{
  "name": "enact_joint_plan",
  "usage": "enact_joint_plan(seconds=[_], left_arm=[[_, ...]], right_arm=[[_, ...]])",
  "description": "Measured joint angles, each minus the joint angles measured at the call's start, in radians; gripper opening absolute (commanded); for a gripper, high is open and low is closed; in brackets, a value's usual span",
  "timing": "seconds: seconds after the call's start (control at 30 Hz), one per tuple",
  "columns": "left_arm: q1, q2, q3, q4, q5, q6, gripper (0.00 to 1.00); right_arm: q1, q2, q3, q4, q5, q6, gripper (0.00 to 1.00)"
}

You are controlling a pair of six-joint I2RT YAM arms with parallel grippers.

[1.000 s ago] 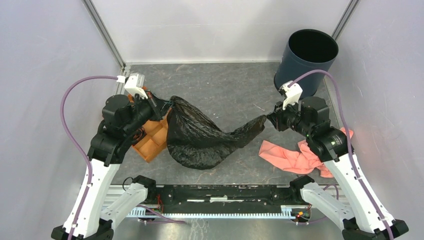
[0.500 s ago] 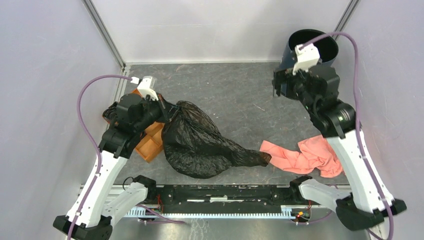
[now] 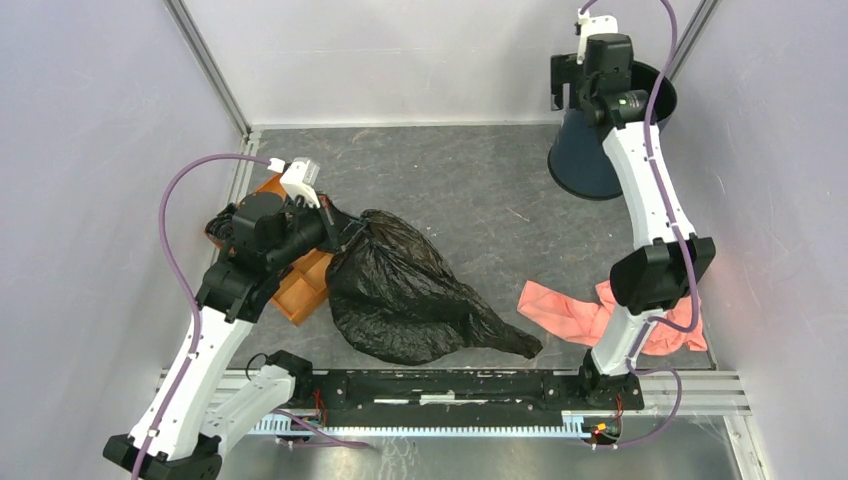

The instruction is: Put the trash bags into the trash bin

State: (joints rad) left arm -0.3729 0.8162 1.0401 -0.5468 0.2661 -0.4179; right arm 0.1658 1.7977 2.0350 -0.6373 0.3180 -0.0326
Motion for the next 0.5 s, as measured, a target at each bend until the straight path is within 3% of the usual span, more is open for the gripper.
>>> enact_joint_plan(seconds=[0.23,0.5], left_arm=[[0.0,-0.016,0.011,-0.04,-0.002,-0.003,0.02],[0.0,-0.027,0.047,-0.091,-0.005,-0.004,0.02]], right_arm=[[-0.129,0.071,0.014,-0.014,-0.091,-0.019,0.97],[-0.134,0.132,0.015,0.019,-0.172,-0.134,0.77]])
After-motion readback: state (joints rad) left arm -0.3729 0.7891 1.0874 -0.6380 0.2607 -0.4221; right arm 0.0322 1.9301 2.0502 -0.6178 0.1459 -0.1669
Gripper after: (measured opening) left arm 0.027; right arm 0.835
